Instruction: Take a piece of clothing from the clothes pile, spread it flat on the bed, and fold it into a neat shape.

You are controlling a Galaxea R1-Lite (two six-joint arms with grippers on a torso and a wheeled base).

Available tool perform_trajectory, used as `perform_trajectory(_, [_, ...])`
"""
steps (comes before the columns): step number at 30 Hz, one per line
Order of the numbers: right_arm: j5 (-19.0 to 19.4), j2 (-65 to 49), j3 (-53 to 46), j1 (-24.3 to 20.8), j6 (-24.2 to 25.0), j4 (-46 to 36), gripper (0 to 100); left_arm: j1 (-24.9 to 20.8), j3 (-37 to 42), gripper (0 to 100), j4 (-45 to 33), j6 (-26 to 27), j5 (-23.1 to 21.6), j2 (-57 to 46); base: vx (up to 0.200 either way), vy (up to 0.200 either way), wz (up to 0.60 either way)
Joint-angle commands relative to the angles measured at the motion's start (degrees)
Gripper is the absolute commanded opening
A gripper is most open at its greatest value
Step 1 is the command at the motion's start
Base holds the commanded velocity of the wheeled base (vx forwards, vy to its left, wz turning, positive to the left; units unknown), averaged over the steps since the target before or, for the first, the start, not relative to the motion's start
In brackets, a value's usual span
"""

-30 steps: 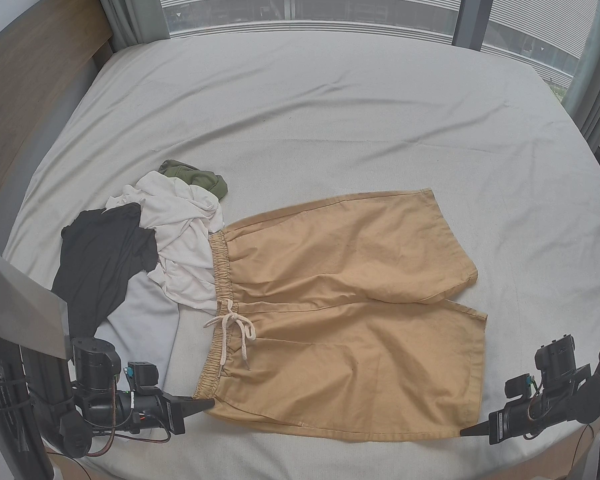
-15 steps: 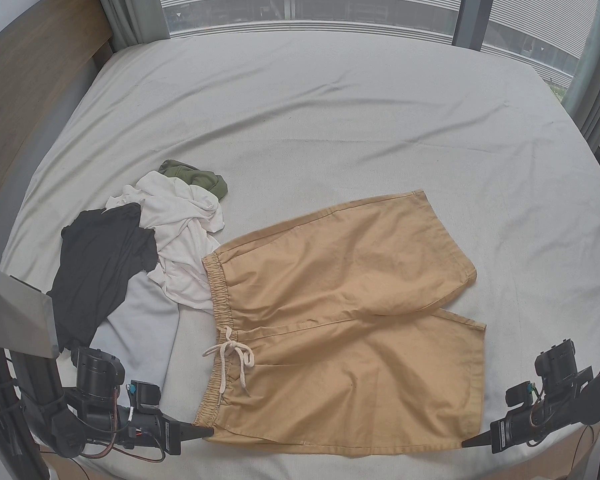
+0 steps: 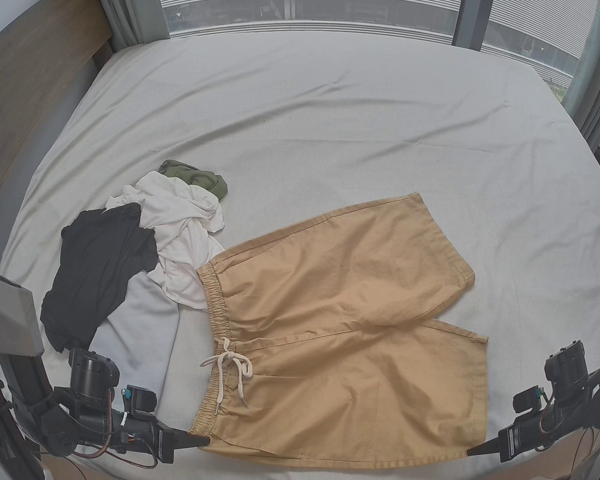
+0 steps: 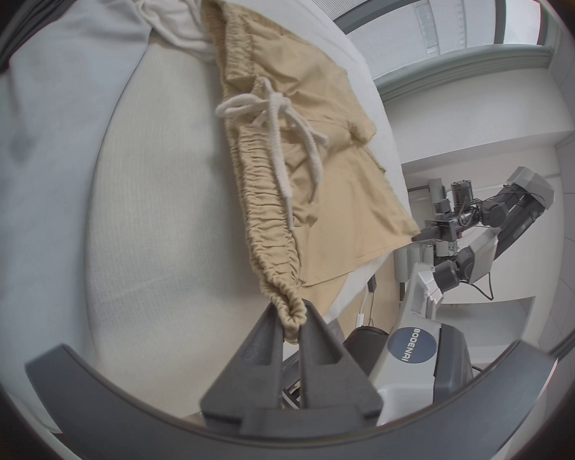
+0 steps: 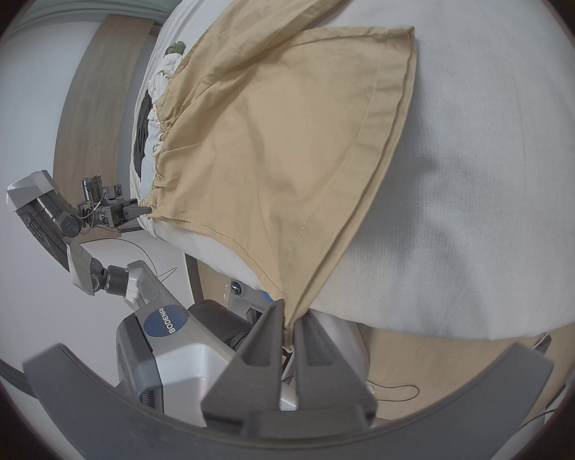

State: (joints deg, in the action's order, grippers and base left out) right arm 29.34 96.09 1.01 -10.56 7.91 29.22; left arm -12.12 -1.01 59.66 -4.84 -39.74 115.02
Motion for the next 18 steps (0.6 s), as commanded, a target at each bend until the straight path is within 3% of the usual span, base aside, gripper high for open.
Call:
perform_trajectory(1, [0.0,-1.4,-1.0,0.2,0.3,2.6,0,0.3,1.0,0,1.4,-0.3,-0.5,-3.1,0.0,0.0,0.0])
perform_trajectory(9, [0.6,-1.5,-1.0,0.5,1.1,12.7,0,1.6,1.0,0,7.2,-0.9,-0.8,-3.1,0.0,0.0,0.0])
perform_trajectory(14, [0.9,-1.5,0.0,0.8,4.0,22.1,0,1.1,1.0,0,16.1,-8.0,-0.6,-3.1,0.0,0.0,0.0])
perform_trajectory(18, [1.1,-1.5,2.9,0.8,5.8,24.0,0,1.0,1.0,0,25.5,-13.6,-0.6,-2.4,0.0,0.0,0.0])
